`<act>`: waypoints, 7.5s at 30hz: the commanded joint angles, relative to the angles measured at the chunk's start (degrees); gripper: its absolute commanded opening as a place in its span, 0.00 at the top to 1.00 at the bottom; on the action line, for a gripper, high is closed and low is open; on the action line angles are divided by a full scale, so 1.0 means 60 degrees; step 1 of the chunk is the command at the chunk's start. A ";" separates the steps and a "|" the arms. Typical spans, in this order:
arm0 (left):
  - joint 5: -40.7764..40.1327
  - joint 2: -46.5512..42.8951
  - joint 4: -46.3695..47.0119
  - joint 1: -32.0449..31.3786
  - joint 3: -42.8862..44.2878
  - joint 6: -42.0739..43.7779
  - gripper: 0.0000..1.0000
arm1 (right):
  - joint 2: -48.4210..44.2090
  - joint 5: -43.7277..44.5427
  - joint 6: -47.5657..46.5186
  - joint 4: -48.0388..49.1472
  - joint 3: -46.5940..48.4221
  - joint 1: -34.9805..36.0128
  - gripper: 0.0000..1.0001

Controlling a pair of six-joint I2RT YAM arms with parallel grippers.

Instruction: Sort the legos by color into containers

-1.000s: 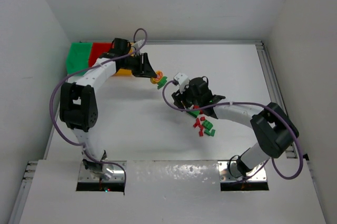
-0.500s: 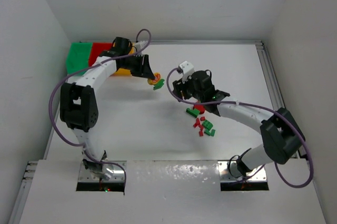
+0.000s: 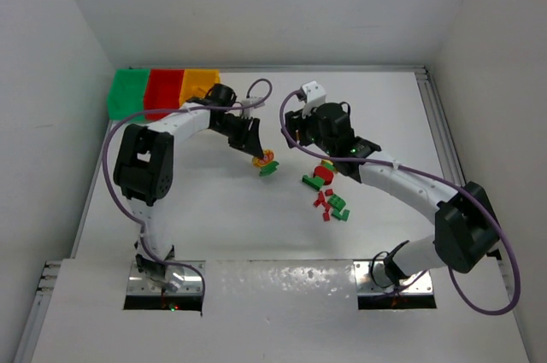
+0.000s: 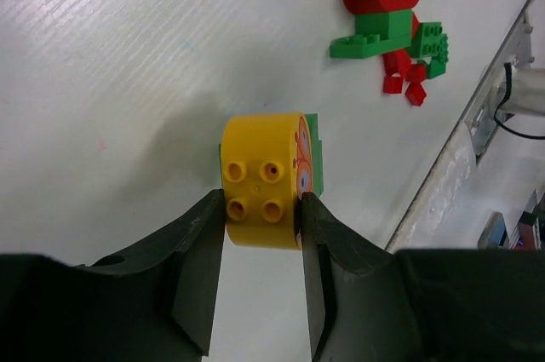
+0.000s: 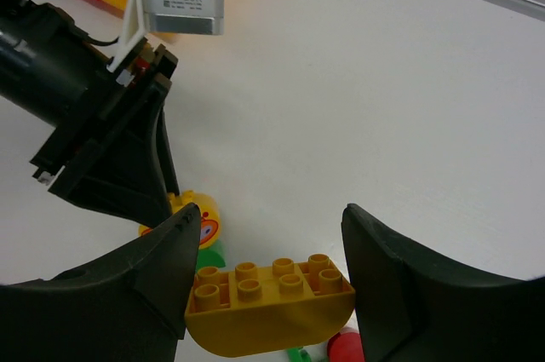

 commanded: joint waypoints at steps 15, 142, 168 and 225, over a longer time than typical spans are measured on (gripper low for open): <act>-0.1065 -0.0215 0.0230 -0.0009 0.0896 0.0770 1.00 | -0.0588 0.0297 0.0134 -0.0067 0.0057 -0.0054 1.00; -0.2620 -0.6206 1.3255 -0.2661 -0.5768 0.0097 1.00 | -0.0384 -0.1607 0.6363 0.1576 0.1169 0.0034 0.63; -0.3851 -0.6514 0.8917 -0.2646 -0.5329 0.0946 1.00 | -0.2008 0.4877 0.3080 -0.3257 0.1844 -0.0127 0.01; -0.7195 0.2466 0.3949 0.2466 0.4632 -0.0108 0.36 | -0.0427 0.4107 0.2654 -0.4711 0.1903 -0.0215 0.03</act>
